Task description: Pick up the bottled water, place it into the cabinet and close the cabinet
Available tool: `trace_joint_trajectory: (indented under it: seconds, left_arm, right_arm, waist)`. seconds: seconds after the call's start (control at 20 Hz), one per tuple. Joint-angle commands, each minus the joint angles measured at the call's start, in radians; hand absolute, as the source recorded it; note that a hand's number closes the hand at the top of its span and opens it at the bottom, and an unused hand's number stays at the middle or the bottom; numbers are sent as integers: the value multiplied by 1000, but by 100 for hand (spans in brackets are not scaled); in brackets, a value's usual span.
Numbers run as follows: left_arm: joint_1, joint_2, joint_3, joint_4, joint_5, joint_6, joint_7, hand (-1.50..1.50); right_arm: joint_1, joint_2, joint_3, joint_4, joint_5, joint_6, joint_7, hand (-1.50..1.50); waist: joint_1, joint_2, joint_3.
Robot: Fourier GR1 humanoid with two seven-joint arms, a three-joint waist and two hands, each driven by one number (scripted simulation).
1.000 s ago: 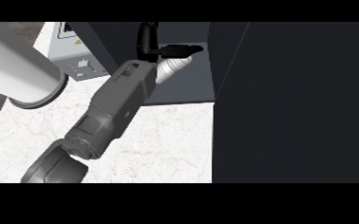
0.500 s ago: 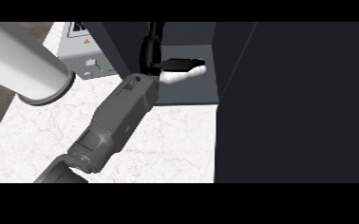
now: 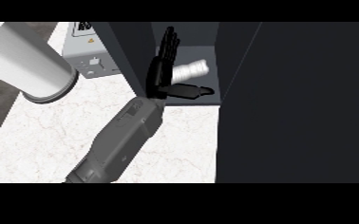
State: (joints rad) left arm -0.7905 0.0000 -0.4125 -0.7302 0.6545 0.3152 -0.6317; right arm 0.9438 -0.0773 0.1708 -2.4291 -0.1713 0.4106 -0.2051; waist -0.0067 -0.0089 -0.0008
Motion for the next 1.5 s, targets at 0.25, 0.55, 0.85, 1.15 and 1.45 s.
trace_joint_trajectory:
  seconds: [0.25, 0.55, 0.85, 1.15, 1.45]
  left_arm:
    - [266, 19, -134, -363, -56, -26, 26, -150]
    - [444, 123, -173, -610, -50, -31, 109, 150]
    - [588, 240, -185, -811, -30, -36, 177, 150]
    - [748, 348, -136, -967, -18, -36, 145, -150]
    - [919, 440, -65, -1073, 45, -116, 94, -150]
  right_arm:
    - [-29, 5, 33, -106, 41, -57, 85, -150]
    - [35, -103, -13, -149, 12, 60, 27, -150]
    - [61, -200, 61, -185, 122, 154, 40, 150]
    - [21, -268, 114, -212, 208, 233, -9, 150]
    - [68, -292, 238, -273, 263, 243, 8, 150]
  waist:
    - [19, 4, 0]
    - [12, 1, 1]
    - [17, 0, 0]
    - [23, -3, 0]
    - [23, -4, -3]
